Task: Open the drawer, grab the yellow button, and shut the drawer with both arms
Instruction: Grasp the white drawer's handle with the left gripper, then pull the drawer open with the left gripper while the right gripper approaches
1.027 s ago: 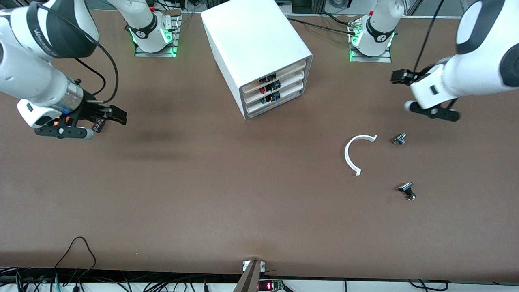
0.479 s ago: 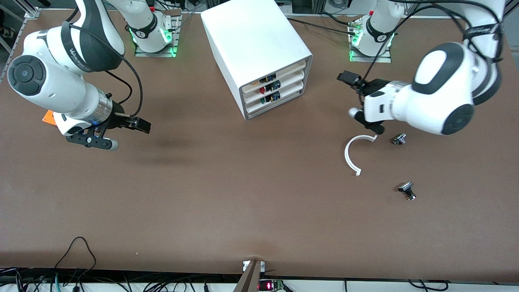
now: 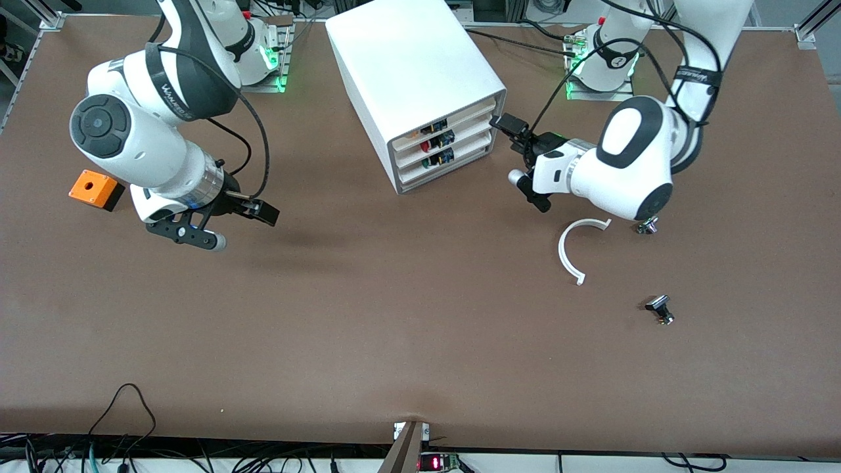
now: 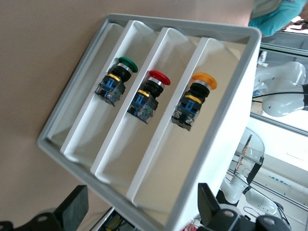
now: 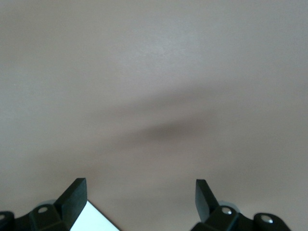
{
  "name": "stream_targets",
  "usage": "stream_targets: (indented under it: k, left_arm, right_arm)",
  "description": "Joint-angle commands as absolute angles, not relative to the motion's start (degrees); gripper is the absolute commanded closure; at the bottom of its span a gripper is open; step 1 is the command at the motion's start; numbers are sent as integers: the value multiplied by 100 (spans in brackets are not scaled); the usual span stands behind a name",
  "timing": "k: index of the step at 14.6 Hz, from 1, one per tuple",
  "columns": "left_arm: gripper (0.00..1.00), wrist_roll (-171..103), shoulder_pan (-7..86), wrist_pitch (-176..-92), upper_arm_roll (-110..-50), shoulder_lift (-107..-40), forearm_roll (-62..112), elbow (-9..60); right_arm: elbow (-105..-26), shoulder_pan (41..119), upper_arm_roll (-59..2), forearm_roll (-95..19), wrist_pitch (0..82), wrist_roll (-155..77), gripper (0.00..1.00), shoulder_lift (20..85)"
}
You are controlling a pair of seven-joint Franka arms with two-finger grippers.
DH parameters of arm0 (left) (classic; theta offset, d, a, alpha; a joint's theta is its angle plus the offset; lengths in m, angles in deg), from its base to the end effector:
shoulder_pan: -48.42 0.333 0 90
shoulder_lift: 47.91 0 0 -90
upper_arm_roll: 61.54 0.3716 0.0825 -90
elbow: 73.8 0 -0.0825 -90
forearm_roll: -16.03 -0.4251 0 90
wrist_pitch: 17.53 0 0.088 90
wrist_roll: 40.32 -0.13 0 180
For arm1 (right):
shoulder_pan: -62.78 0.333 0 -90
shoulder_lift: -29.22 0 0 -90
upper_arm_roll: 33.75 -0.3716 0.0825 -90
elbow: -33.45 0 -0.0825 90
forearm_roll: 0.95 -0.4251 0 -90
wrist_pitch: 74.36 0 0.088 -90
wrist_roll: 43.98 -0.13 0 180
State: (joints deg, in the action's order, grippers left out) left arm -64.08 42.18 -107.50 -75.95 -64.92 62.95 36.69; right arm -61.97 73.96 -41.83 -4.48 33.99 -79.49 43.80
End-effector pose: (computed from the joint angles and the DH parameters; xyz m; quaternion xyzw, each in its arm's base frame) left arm 0.5229 -0.2901 0.3590 0.8369 -0.2120 -0.2822 0.4184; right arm 0.6474 0.2239 0.4735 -0.9870 0.1531 0.0333 0.0355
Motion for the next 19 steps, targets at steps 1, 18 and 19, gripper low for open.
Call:
stream_targets:
  k: [1, 18, 19]
  left_arm:
    - [1, -6940, 4297, -11069, -7745, -6302, 6927, 4256]
    - [43, -8137, 4279, -11966, -8290, -6179, 7571, 5022]
    - [52, -8137, 4279, -11966, -8368, -6197, 7589, 5022]
  right_arm:
    - [-5883, 7605, -4157, -447, 3339, -8378, 0, 4591]
    - [-4233, 8589, -4148, -429, 2962, -10909, 0, 5557]
    - [-4048, 8642, -4148, -429, 2926, -11085, 0, 5671]
